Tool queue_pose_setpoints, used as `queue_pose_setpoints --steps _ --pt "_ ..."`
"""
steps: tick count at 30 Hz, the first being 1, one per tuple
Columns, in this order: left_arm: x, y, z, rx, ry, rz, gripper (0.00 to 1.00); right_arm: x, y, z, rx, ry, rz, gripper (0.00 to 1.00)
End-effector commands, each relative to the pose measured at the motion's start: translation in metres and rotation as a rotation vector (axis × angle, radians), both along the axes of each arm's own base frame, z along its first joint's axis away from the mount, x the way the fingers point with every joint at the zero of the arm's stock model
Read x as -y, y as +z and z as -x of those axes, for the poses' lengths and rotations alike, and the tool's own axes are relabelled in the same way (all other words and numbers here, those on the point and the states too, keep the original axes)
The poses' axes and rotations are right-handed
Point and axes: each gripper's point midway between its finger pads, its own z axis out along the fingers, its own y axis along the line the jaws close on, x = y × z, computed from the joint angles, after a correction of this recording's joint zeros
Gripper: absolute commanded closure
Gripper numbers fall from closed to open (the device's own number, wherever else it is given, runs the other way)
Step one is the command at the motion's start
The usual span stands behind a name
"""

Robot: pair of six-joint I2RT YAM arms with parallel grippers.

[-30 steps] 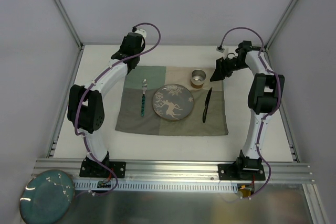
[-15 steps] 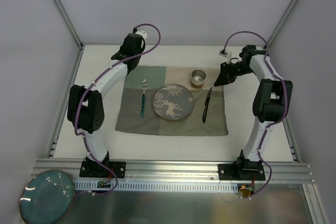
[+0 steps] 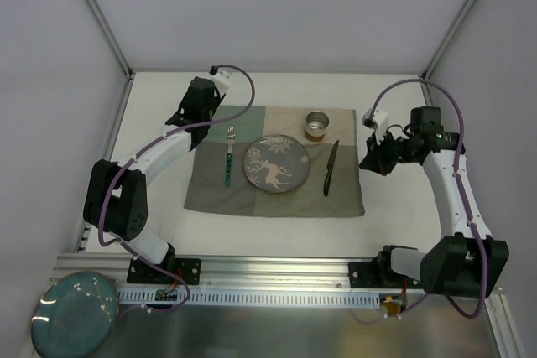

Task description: Set the dinner table for one person

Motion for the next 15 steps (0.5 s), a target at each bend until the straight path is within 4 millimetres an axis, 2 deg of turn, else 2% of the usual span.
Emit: queue_pose_setpoints --steps 1,3,9,10,15 --pt "-0.002 0.032 -0.003 0.153 -0.050 -0.065 0.52 0.010 -0.030 0.005 0.113 0.061 0.124 1.00" --pt "-0.004 0.028 0.000 0.160 -0.053 -0.079 0.52 0.010 -0.042 0.010 0.110 0.083 0.140 1.00" --pt "-0.013 0.017 0.007 0.171 -0.041 -0.146 0.52 0.012 -0.074 0.011 0.124 0.151 0.197 1.00" --pt "-0.013 0.017 0.007 0.174 -0.041 -0.150 0.52 0.006 -0.081 0.013 0.124 0.188 0.199 1.00" --pt "-0.014 0.011 0.010 0.172 -0.045 -0.157 0.52 -0.001 -0.102 0.003 0.160 0.281 0.239 1.00"
